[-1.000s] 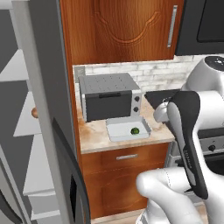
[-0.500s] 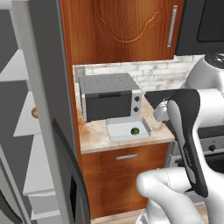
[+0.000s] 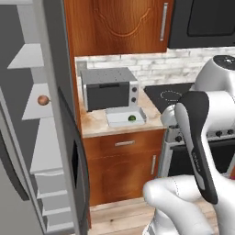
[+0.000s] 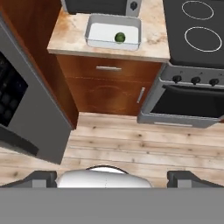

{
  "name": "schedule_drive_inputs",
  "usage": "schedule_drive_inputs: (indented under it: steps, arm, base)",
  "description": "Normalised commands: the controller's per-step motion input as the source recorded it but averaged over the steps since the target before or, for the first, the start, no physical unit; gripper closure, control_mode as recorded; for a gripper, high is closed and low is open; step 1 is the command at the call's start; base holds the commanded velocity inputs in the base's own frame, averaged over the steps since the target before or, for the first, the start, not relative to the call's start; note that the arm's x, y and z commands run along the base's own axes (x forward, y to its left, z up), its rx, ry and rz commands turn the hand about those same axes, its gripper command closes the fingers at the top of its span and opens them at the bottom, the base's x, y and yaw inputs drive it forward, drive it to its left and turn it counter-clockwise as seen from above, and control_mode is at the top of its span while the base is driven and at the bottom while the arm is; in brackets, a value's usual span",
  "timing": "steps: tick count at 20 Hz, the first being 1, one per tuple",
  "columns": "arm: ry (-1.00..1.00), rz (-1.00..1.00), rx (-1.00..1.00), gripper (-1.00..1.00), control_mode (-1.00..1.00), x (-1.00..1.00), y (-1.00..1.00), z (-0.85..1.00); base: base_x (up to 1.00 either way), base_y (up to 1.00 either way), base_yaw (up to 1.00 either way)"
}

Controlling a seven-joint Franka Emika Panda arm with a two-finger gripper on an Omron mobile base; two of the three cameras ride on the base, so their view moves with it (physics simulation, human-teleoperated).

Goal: Take the avocado and onion out of the freezer and place them in the tupperware container on the counter. Then put the tupperware containing the vegetables back in the freezer.

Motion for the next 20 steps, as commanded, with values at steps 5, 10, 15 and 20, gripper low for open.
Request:
schedule_drive_inputs:
  steps: [5, 10, 15, 20]
  arm:
    - [0.00, 0.00, 0.00, -1.00, 1.00, 0.00, 0.00, 0.00]
    - [0.00, 0.00, 0.00, -1.00, 1.00, 0.00, 0.00, 0.00]
    - [0.00, 0.00, 0.00, -1.00, 1.00, 0.00, 0.00, 0.00]
    - [0.00, 0.00, 0.00, -1.00, 1.00, 0.00, 0.00, 0.00]
  base:
    - [-0.99, 0.01, 0.00]
    - [-0.57, 0.18, 0.00]
    - [-0.04, 0.83, 0.00]
    - [-0.10, 0.97, 0.00]
